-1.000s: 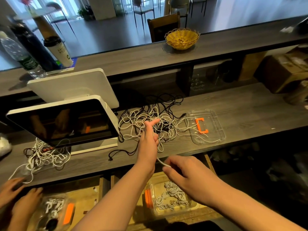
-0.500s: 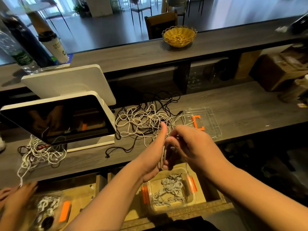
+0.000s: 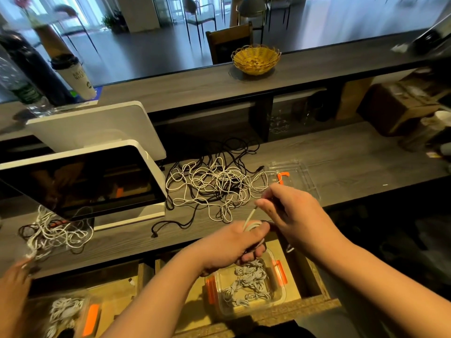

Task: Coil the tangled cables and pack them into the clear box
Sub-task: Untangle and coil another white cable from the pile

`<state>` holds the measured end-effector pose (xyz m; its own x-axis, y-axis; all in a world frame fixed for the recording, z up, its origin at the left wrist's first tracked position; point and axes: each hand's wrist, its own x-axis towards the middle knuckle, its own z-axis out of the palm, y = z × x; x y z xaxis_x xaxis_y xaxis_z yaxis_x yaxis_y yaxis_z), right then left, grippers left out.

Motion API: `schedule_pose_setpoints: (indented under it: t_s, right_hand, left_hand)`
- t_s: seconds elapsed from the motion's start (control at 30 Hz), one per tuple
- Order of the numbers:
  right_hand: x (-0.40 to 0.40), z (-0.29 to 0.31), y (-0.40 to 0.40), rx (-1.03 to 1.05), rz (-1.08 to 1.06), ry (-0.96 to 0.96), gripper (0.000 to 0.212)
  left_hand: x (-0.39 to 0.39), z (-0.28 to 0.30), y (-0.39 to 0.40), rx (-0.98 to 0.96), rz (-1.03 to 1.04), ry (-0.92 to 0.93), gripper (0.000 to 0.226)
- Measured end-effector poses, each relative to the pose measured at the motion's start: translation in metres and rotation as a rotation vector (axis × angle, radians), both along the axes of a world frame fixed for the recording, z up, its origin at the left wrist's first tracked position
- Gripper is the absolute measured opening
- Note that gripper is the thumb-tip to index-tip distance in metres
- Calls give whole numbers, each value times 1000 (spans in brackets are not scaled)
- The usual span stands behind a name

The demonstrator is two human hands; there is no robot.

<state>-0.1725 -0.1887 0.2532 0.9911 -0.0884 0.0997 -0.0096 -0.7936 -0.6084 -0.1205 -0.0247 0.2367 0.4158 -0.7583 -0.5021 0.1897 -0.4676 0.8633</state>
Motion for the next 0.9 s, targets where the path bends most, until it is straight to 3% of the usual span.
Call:
schedule_pose_setpoints:
  t_s: [0.23, 0.43, 0.73, 0.9]
  right_hand:
    - [-2, -10, -4, 58, -26, 2, 16]
    - [-2, -17, -1, 96, -48, 11, 7]
    - [2, -21, 4, 118, -57, 104, 18]
    - [0, -28, 9, 87, -26, 190, 21]
  left_hand:
    - [8, -3, 1, -3, 76, -106, 61]
    - [11, -9, 3, -98, 221, -144, 46]
    - [22, -3, -5, -511, 742, 220, 48]
    - [32, 0, -8, -640, 900, 359, 49]
